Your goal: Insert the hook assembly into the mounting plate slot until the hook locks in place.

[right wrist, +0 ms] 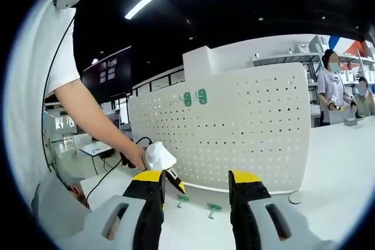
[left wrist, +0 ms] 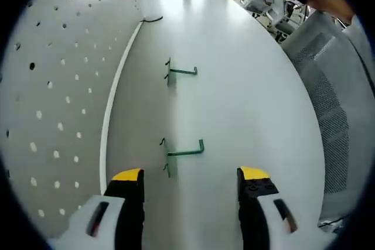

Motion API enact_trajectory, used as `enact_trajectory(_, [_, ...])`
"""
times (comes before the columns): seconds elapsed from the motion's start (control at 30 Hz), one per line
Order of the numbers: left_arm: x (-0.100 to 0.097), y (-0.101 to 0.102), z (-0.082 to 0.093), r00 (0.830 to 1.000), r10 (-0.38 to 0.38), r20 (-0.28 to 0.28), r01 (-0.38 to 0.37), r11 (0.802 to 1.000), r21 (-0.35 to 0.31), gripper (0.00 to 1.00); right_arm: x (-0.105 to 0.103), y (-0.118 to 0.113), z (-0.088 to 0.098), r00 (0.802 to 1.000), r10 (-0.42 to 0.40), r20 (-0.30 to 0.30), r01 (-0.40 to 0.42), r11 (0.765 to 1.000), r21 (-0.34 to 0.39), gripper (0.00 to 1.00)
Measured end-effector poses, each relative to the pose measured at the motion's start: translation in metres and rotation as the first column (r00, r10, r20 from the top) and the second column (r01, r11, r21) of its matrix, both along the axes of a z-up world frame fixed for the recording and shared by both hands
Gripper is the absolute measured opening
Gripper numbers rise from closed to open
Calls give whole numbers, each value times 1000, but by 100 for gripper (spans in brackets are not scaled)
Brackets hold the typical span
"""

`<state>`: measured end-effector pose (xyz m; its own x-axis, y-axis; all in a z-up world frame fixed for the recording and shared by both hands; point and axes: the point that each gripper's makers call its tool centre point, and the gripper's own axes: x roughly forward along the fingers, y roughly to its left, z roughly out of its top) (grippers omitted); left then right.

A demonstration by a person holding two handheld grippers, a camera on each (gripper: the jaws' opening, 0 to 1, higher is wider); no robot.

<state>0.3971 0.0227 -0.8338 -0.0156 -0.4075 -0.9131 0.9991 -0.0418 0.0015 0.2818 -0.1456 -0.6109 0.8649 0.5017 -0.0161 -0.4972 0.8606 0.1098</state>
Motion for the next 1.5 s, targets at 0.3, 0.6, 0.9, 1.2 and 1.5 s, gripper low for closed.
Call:
enact_trajectory(0.3, [0,-2,0,1000,6,0,-6,1000,-13,67,0,-2,0,1000,-8,-4,8,1000,10,40])
enact_trajectory(0.6, [3,-3,1,1000,-2,4,2,1000,-16,59,0,-2,0,1000,-10,-5,10,1000,10,39])
enact_trajectory(0.9, [9,-5,4,1000,29,7,-28,999,-20,40,-1,-2,-1,1000,-9,-8,9,1000,9,38])
enact_trajectory(1.2, [15,-4,4,998,64,25,-64,998,-10,24,-1,-2,-2,1000,-11,-12,11,1000,-5,36])
enact_trajectory(1.5, [17,-6,4,995,91,34,-91,996,-8,16,-1,-2,-3,1000,-10,-14,10,1000,-12,33])
